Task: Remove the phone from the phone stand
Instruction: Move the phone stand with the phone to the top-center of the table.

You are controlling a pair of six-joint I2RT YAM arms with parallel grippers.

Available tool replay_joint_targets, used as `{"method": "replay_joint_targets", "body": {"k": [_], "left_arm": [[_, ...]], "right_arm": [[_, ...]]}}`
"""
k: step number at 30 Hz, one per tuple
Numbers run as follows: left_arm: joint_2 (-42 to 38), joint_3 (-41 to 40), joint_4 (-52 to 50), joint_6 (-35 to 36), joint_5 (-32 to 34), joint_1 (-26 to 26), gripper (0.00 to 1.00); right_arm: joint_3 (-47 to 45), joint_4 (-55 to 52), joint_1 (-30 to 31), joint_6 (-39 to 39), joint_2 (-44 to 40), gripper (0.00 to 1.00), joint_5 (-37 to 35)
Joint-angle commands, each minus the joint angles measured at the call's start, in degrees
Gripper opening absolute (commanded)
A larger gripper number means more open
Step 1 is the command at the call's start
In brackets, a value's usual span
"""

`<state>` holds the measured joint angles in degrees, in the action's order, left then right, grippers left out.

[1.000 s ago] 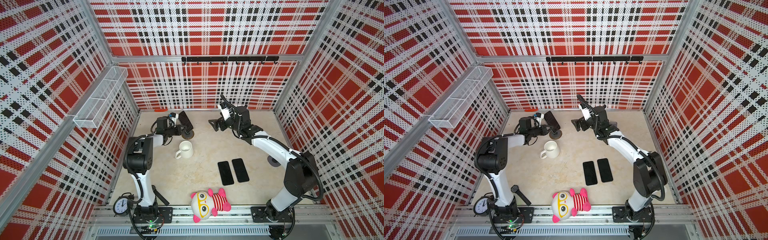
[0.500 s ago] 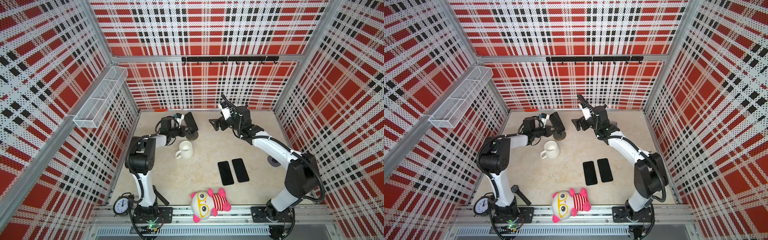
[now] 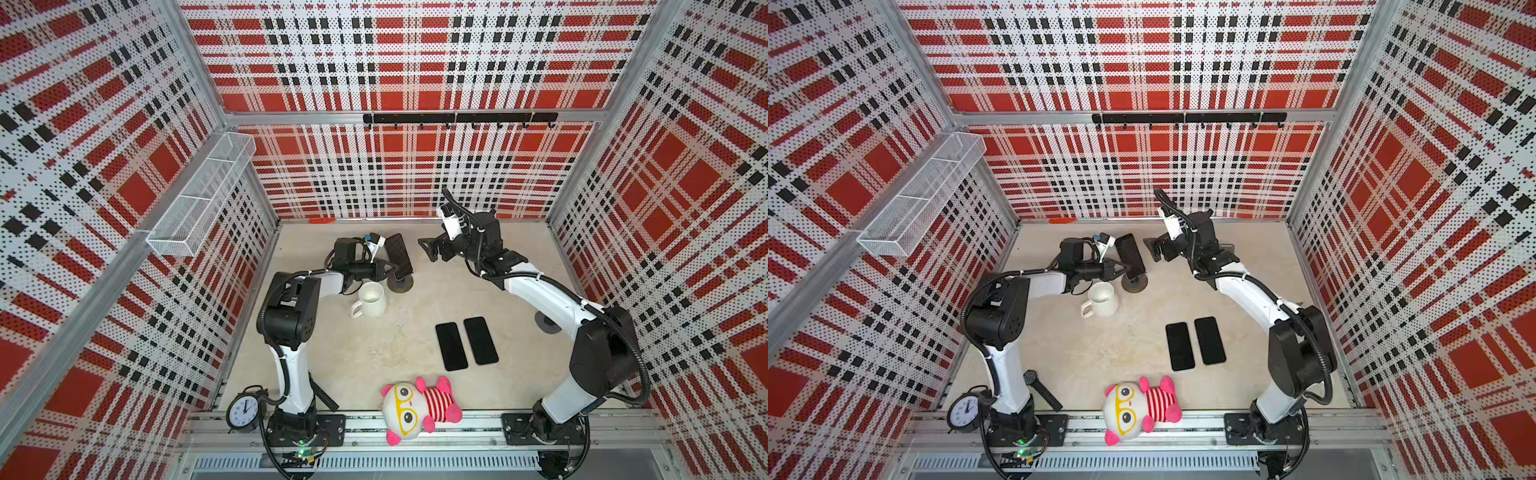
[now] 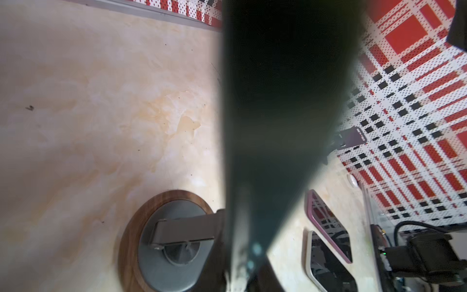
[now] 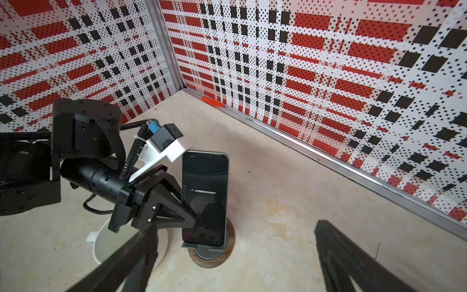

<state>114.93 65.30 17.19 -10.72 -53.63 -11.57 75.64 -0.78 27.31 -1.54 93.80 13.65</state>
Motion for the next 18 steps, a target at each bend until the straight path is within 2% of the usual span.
{"method": "replay_joint_targets", "body": {"k": [1, 7, 10, 13, 18], "left_arm": [[-0.4, -0.8, 1.7, 1.6, -2.3, 0.2, 0.26], [-1.1, -1.0, 1.7, 1.3, -2.2, 1.8, 0.36], [-1.9, -1.4, 1.8, 1.5, -2.0, 2.3, 0.49], [-2.9, -2.2, 2.2, 1.2, -1.8, 2.6, 0.58], [-5.9, -5.2, 6.3, -1.6, -1.2, 3.6, 0.64]], "right_arm": [[2.4, -1.7, 1.1, 1.2, 0.2, 1.00, -1.2], [4.0, -2.5, 2.5, 1.3, 2.8, 1.00, -2.5], [5.2, -3.1, 3.4, 0.6, 4.4, 1.00, -3.4], [7.7, -4.9, 4.4, -0.6, 7.0, 1.00, -4.2], [12.0, -6.9, 6.1, -2.9, 11.8, 1.00, -5.6]]}}
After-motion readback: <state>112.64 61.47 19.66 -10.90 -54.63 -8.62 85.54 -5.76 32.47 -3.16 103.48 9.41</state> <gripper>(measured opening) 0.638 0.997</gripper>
